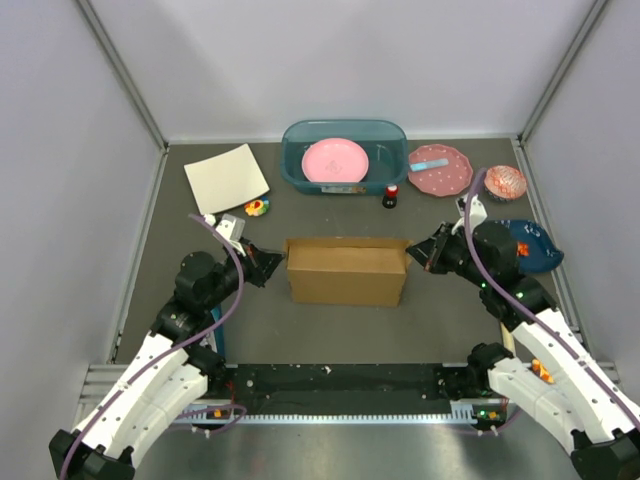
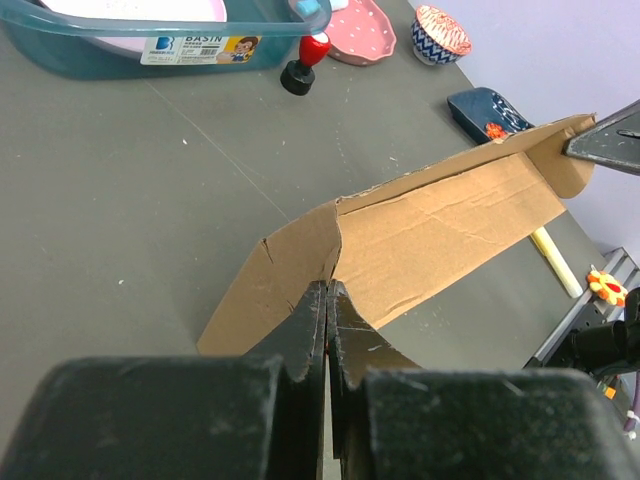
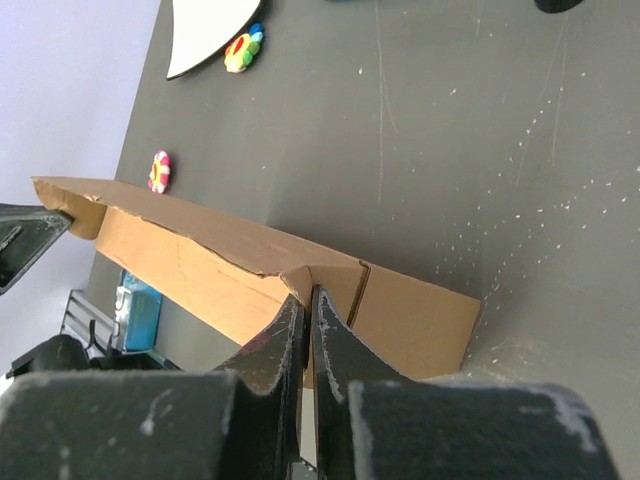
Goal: Fold the paper box
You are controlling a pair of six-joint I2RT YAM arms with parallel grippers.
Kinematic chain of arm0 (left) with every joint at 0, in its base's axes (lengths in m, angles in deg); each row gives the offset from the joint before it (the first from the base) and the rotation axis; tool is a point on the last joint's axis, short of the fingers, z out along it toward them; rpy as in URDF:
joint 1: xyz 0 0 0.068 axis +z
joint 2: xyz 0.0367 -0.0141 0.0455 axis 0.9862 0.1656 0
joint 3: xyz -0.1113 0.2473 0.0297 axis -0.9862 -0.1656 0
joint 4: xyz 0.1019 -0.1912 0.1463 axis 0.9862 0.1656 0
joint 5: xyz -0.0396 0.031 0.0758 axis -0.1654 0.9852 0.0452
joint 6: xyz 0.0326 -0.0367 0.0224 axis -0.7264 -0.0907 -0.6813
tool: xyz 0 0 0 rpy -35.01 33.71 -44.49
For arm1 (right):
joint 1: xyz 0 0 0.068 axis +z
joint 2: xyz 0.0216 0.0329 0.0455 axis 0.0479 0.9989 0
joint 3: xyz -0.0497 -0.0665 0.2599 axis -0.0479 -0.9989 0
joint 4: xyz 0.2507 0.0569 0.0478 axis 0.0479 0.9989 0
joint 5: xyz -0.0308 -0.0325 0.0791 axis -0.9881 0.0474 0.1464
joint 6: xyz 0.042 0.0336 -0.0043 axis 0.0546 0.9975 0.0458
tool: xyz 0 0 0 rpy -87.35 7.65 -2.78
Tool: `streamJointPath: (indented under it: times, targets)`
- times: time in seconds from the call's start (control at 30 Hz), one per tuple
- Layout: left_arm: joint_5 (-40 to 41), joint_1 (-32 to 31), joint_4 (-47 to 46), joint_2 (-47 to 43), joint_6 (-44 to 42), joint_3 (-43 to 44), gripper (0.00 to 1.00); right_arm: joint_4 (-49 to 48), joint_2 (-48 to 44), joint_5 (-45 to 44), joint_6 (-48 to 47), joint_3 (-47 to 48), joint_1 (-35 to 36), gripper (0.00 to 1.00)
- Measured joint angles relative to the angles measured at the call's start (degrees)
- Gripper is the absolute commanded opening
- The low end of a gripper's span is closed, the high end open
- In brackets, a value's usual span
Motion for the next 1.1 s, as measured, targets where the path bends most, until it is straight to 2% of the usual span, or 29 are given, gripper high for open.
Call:
streamJointPath:
  times: [0.4,0.9,0.93,1.0,1.1]
  targets:
    - [1.5,0.5,0.2,-0.4,0.3,0.0,0.0,-4.6,-0.1,-9.5,-0.5,-2.2,7.0,0.0]
    - [1.4,0.4,2.1,-0.5,1.5,1.0,0.0,-5.7,-1.2,-11.6,-3.6,-3.4,8.1,0.0]
    - [1.2,0.4,2.2,-0.3,1.8,1.3,0.02,-5.7,-1.2,-11.6,-3.7,-3.4,8.1,0.0]
    - [1.2,0.4,2.4,0.5,2.1,1.9,0.17,-5.7,-1.2,-11.8,-3.8,-3.4,8.1,0.0]
    - [1.0,0.4,2.5,1.3,2.1,2.6,0.27,-5.7,-1.2,-11.9,-3.9,-3.4,8.2,0.0]
